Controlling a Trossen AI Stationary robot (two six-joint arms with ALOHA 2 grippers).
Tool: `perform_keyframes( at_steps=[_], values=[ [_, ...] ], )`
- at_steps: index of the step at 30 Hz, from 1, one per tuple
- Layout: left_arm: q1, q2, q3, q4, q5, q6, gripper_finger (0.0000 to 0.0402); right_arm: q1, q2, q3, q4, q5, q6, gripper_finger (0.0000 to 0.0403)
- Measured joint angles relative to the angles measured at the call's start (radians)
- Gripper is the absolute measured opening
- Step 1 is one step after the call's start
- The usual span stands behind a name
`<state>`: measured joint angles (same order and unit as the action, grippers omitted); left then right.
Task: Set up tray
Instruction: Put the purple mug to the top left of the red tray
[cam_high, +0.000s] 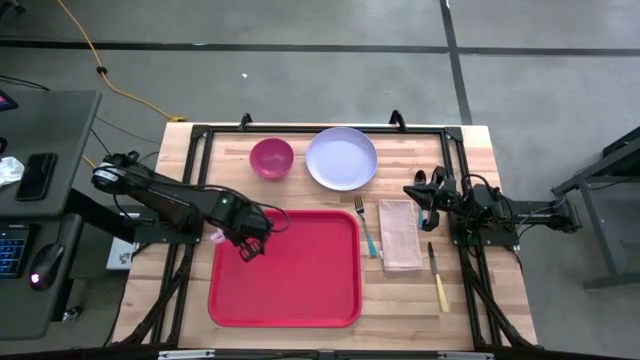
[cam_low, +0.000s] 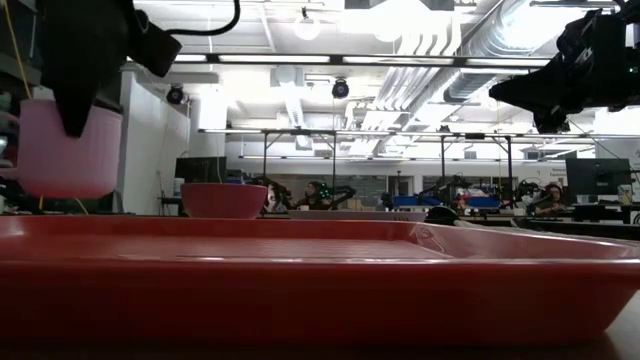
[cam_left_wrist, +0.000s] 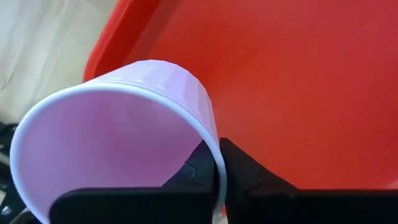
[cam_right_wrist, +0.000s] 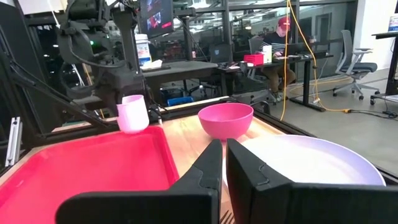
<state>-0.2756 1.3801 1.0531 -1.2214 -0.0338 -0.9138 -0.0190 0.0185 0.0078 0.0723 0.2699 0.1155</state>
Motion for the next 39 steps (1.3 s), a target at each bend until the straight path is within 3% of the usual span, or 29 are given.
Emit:
perform_keyframes(
  at_steps=[8, 16, 23, 32, 39],
  values=[
    [0.000, 0.001, -0.052, 0.006, -0.048, 0.000, 0.0021, 0.000, 0.000, 0.000, 0.000, 0.000, 0.000, 0.0000],
    [0.000, 0.001, -0.089, 0.071, -0.024, 0.000, 0.0051, 0.000, 0.000, 0.000, 0.000, 0.000, 0.000, 0.0000],
    [0.000, 0.001, -0.089, 0.073, -0.036, 0.001, 0.0026, 0.000, 0.000, 0.000, -0.001, 0.000, 0.000, 0.0000],
    [0.000, 0.001, -0.089, 0.074, -0.056, 0.019, 0.0055, 0.000, 0.000, 0.000, -0.001, 0.000, 0.000, 0.0000],
    [0.000, 0.001, -0.089, 0.073, -0.055, 0.019, 0.0036, 0.000, 0.000, 0.000, -0.001, 0.000, 0.000, 0.0000]
  ],
)
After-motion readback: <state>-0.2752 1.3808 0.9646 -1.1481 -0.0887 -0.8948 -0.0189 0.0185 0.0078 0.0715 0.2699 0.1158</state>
